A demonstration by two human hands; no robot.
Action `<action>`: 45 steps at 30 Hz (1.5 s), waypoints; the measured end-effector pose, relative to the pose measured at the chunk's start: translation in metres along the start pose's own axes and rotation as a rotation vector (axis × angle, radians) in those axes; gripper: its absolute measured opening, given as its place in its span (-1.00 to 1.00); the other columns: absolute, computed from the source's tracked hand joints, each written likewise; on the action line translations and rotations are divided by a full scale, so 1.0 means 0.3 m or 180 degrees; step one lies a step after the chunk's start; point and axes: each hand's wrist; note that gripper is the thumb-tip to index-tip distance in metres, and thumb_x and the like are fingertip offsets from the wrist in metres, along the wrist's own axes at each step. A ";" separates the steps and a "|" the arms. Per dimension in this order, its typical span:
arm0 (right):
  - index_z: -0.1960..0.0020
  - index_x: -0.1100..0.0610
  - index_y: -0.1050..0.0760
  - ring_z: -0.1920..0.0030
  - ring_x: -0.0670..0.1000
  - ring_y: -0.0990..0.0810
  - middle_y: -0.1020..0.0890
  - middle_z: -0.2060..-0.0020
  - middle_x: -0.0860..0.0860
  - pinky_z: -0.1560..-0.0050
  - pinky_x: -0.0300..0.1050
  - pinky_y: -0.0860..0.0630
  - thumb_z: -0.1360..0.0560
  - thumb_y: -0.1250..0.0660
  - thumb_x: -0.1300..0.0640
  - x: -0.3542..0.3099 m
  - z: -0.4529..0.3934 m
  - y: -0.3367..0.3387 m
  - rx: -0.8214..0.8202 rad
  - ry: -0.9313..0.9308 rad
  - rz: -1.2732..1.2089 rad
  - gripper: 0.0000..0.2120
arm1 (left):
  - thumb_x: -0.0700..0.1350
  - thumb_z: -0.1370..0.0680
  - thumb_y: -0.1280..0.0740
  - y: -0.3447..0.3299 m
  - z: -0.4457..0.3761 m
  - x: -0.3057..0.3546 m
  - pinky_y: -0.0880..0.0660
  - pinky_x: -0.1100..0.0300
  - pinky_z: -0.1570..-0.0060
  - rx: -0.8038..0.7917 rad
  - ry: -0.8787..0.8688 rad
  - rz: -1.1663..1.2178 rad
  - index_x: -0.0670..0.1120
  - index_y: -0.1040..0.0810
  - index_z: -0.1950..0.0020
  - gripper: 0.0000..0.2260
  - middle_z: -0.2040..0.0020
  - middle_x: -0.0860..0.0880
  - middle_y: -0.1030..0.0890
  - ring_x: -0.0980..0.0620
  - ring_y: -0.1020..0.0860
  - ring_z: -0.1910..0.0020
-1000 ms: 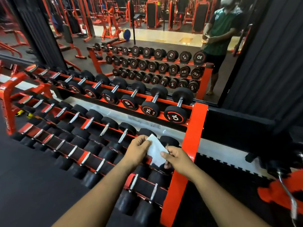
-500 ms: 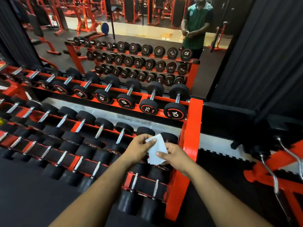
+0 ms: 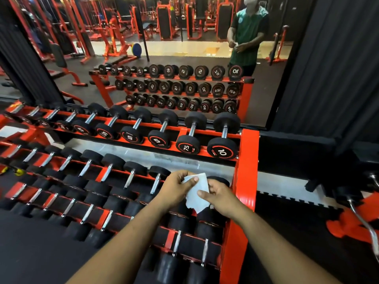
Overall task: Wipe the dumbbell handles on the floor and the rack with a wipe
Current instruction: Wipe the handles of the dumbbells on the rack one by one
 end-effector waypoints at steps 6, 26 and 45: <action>-0.16 0.20 -0.60 0.20 -0.01 -0.71 -0.74 0.11 0.07 0.36 -0.26 -0.52 -0.62 -0.34 0.23 0.032 -0.052 0.025 0.0431 -0.0061 -0.0803 -0.85 | -0.12 -0.62 -0.41 -0.073 0.007 -0.040 -0.66 0.05 0.08 -0.0433 0.0580 0.0688 -0.09 -0.59 -0.22 -0.81 -0.02 -0.09 -0.72 -0.06 -0.71 0.06; 0.03 0.17 -0.66 -0.03 0.07 -0.71 -0.72 -0.04 0.13 0.14 -0.04 -0.64 -0.59 -0.26 0.39 0.026 -0.220 0.069 0.0861 -0.0318 -0.1099 -0.77 | -0.38 -0.63 -0.21 0.033 -0.245 -0.093 -0.64 0.08 0.16 -0.0665 0.0685 0.1520 -0.20 -0.67 0.01 -0.75 0.01 -0.11 -0.69 -0.02 -0.67 0.02; -0.17 0.17 -0.62 0.19 -0.09 -0.65 -0.71 0.12 0.05 0.25 -0.15 -0.58 -0.60 -0.32 0.32 0.240 -0.440 -0.034 0.0800 -0.1257 0.0071 -0.80 | -0.17 -0.47 -0.47 0.050 -0.525 -0.464 -0.60 -0.04 0.07 -0.1691 0.0283 0.0086 0.18 -0.46 -0.21 -0.59 0.00 -0.01 -0.54 0.03 -0.57 0.12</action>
Point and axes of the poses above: each hand's wrist, its own z-axis away from the middle knuckle, its own y-axis out of the back of the hand, x = y × z
